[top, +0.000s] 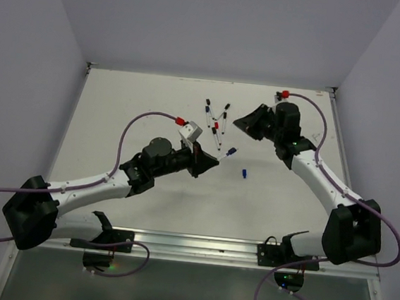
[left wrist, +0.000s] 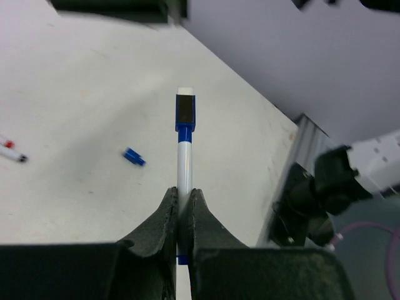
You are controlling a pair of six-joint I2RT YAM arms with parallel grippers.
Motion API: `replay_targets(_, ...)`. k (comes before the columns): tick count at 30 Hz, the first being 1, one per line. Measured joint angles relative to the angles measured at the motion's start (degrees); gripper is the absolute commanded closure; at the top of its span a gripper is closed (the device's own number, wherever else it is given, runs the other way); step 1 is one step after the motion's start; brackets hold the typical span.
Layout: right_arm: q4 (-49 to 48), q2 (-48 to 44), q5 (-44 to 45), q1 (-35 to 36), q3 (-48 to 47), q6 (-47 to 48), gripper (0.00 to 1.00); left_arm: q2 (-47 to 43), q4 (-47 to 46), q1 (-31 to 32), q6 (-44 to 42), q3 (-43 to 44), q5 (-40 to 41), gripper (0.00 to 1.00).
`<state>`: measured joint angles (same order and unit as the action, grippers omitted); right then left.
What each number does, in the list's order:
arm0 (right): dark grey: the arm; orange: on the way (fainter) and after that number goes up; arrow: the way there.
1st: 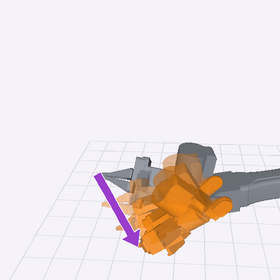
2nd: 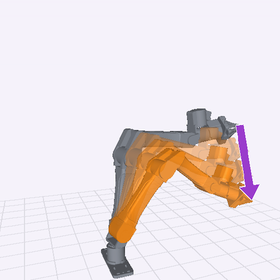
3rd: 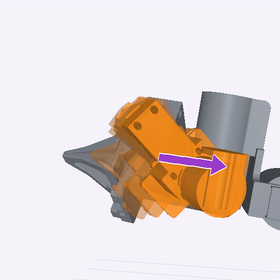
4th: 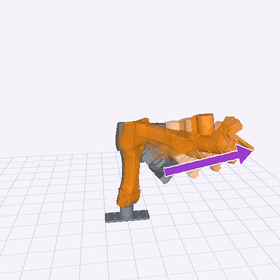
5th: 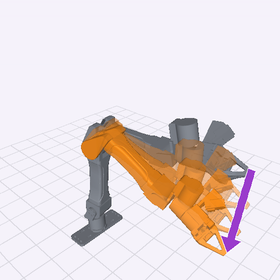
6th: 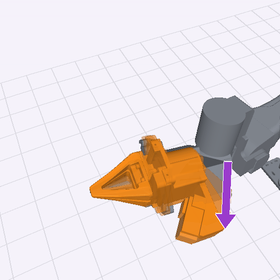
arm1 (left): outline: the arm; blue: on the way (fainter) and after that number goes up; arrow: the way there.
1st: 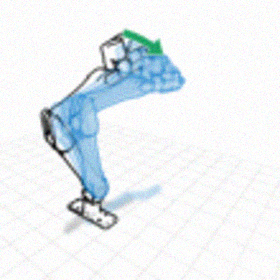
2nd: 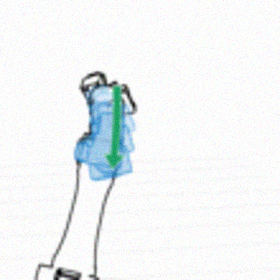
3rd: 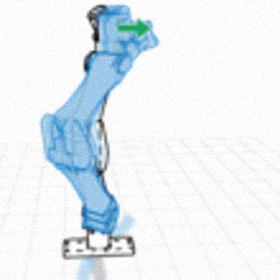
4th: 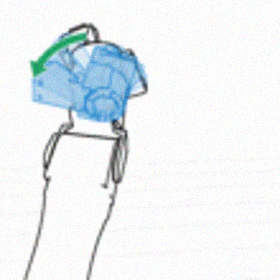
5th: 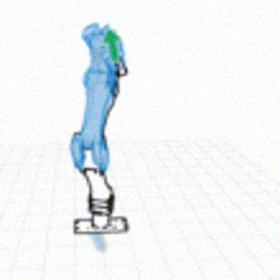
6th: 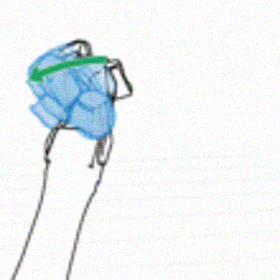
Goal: Open the pen caps
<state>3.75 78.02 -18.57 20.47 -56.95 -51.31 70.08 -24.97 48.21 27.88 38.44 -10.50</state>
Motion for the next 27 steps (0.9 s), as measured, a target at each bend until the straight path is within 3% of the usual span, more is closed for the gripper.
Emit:
replay_targets(4,-5.75,2.69,9.44,-9.66,-0.02,2.93,1.0,-0.79,3.37,3.45,-0.96,-0.48,-7.45,1.0)
replay_targets(8,-5.9,2.86,11.1,-8.04,-0.31,6.73,1.0,-0.57,6.08,3.8,-2.19,-0.04,-9.4,1.0)
replay_targets(9,-5.35,2.86,10.49,-7.08,-0.7,7.82,0.91,-0.55,6.73,3.8,-2.32,0.2,-9.38,1.0)
replay_targets(10,-4.02,2.84,9.7,-6.25,-1.29,8.74,0.47,-0.55,7.21,3.8,-2.45,0.48,-9.27,1.0)
replay_targets(11,-3.37,2.73,8.96,-5.64,-1.66,9.4,0.25,-0.55,7.39,3.8,-2.45,0.74,-8.98,1.0)
replay_targets(13,-2.43,1.46,8.15,-5.31,-1.42,11.08,0.01,-0.48,7.56,3.72,-2.34,1.33,-8.68,1.0)
replay_targets(22,-4.31,-12.85,1.25,-5.86,6.19,12.98,0.02,2.58,4.63,-1.84,8.59,4.76,-15.45,1.0)
replay_targets(27,-12.09,-15.43,-6.64,-5.97,10.12,11.52,0.08,5.79,-7.28,-6.54,21.64,5.16,-23.45,1.0)
